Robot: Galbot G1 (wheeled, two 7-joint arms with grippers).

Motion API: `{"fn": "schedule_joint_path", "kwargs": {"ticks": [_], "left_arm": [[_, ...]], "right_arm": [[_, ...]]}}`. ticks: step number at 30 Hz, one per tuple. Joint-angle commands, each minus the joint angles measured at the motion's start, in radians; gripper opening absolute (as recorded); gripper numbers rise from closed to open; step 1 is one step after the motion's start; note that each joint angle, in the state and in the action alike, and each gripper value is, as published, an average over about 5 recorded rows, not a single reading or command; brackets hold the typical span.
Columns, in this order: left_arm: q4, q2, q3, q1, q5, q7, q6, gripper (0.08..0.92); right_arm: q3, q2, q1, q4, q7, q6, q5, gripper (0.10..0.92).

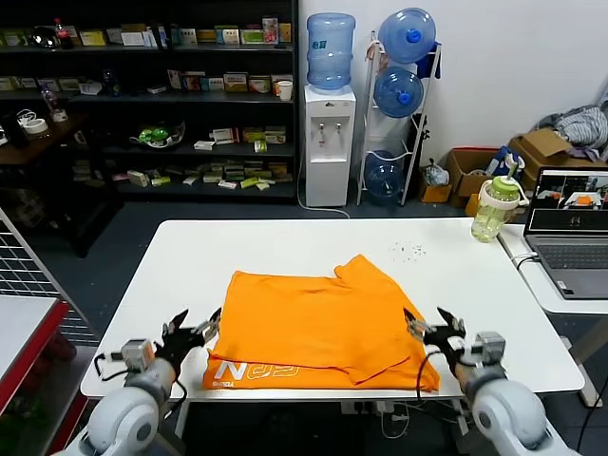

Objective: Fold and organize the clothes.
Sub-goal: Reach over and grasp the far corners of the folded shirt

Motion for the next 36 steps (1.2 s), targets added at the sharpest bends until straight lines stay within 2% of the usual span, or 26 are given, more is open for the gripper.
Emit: {"fn": "schedule_joint_path", "kwargs": {"ticks": [1,6,11,27,32,36], "left_arm": [[0.532,-0.144,0.207,-0.504,0.03,0.153,-0.026,0.821],[0.701,-0.193,0.247,-0.594,0.031,0.181,-0.019,0.823],[0.774,-0.216,0.271,-0.625,0.039,0.197,-0.009,0.823],[0.754,-0.216,0.302,-0.618,0.03,0.176,0.071,0.817],[0.749,-0.211,0.326,-0.628,0.029,0.164,0.1,0.713],[0.735,-0.201,0.348,-0.637,0.013,0.154,0.133,0.6]], "right_arm": [[-0.215,0.157,0.512,-0.504,-0.053,-0.002,-0.037,0.822],[-0.23,0.221,0.556,-0.624,-0.081,-0.011,-0.082,0.823],[-0.233,0.259,0.572,-0.705,-0.101,-0.022,-0.108,0.823],[-0.239,0.275,0.571,-0.747,-0.102,-0.06,-0.132,0.823],[-0.239,0.272,0.569,-0.749,-0.089,-0.093,-0.126,0.818],[-0.24,0.267,0.569,-0.745,-0.087,-0.115,-0.112,0.74]]}}
